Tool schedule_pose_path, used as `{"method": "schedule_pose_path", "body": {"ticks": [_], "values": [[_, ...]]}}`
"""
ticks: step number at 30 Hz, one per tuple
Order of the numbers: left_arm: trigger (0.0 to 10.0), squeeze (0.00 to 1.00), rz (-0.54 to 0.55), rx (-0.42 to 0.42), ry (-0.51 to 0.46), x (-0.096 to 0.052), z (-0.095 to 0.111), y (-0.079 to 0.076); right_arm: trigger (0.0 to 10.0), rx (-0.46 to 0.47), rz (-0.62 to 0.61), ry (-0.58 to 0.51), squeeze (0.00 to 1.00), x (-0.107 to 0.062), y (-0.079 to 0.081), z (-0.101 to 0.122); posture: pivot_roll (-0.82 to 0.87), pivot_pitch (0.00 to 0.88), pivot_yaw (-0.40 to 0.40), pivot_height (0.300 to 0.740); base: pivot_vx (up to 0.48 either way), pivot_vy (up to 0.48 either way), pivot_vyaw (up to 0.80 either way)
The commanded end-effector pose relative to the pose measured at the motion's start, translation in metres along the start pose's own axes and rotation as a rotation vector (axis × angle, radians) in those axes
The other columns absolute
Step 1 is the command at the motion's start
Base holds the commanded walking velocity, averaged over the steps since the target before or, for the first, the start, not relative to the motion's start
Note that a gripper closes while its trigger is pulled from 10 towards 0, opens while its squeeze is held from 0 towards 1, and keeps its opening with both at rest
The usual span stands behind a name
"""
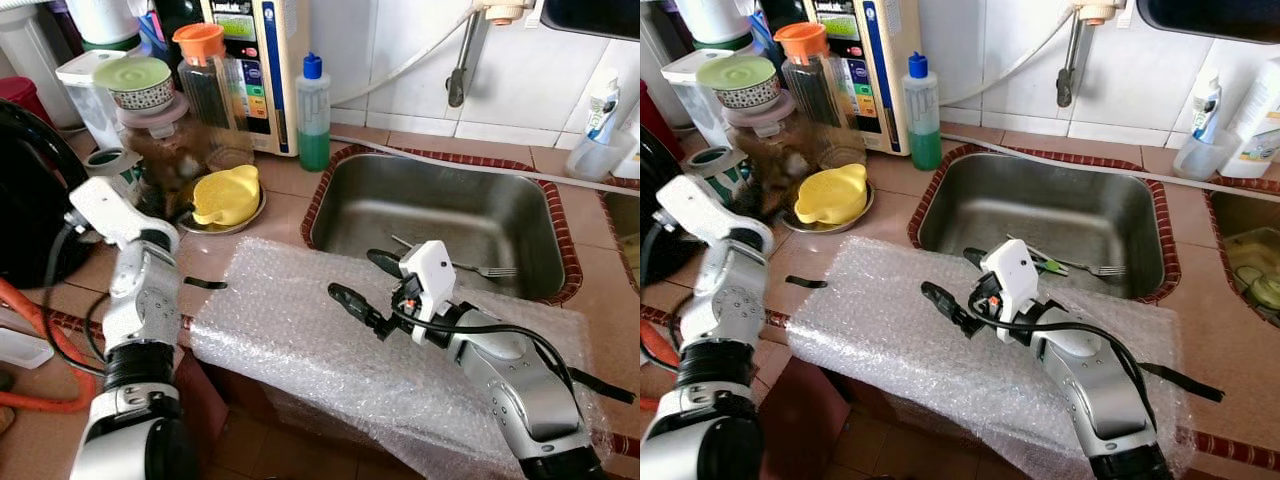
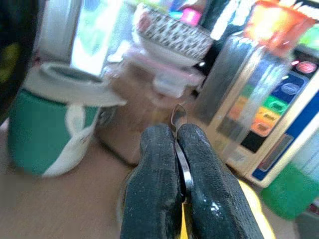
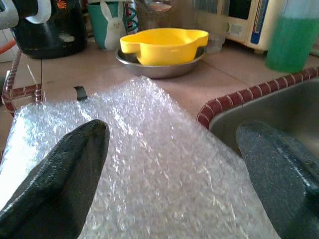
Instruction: Kitchen organization
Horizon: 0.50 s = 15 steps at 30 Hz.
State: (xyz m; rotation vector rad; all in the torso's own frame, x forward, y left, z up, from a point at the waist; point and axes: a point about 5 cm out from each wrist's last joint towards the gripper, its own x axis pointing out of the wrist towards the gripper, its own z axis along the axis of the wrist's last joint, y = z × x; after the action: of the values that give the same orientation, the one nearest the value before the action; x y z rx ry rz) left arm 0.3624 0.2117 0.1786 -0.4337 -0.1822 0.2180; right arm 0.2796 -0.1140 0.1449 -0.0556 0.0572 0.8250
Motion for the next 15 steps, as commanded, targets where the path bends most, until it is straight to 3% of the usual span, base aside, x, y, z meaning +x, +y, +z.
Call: {"method": "schedule_pose_path", "body": {"ticks": [1,3,5,6,10,15], "values": [[0.0,0.0,-0.032,0.003,-0.026,0.001,0.006,-0.006,10.0,-0.012,-0.012,-0.007,0.0,0.0,-0.003,0.002,0.04,0.015,0.102,0.74,0.0,0.0,0.0],[0.0,0.0,-0.045,-0.01,-0.009,0.0,0.003,-0.008,10.0,-0.008,-0.026,-0.008,0.0,0.0,-0.005,0.002,0.04,0.015,0.102,0.74,0.0,0.0,0.0],[0.0,0.0,-0.098,-0.093,0.022,-0.002,-0.003,-0.016,10.0,0.036,-0.062,-0.028,0.0,0.0,-0.009,0.004,0.03,0.014,0.103,0.74,0.0,0.0,0.0],[0.0,0.0,-0.098,-0.093,0.022,-0.002,-0.003,-0.016,10.0,0.036,-0.062,-0.028,0.0,0.0,-0.009,0.004,0.03,0.014,0.103,0.74,0.0,0.0,0.0],[0.0,0.0,-0.218,-0.306,0.112,-0.008,-0.013,-0.036,10.0,0.13,-0.151,-0.085,0.0,0.0,-0.019,0.008,0.03,0.016,0.099,0.74,0.0,0.0,0.0],[0.0,0.0,-0.287,-0.371,0.159,-0.018,-0.023,-0.055,10.0,0.232,-0.283,-0.11,0.0,-0.001,-0.037,0.007,0.03,0.015,0.095,0.74,0.0,0.0,0.0]]}}
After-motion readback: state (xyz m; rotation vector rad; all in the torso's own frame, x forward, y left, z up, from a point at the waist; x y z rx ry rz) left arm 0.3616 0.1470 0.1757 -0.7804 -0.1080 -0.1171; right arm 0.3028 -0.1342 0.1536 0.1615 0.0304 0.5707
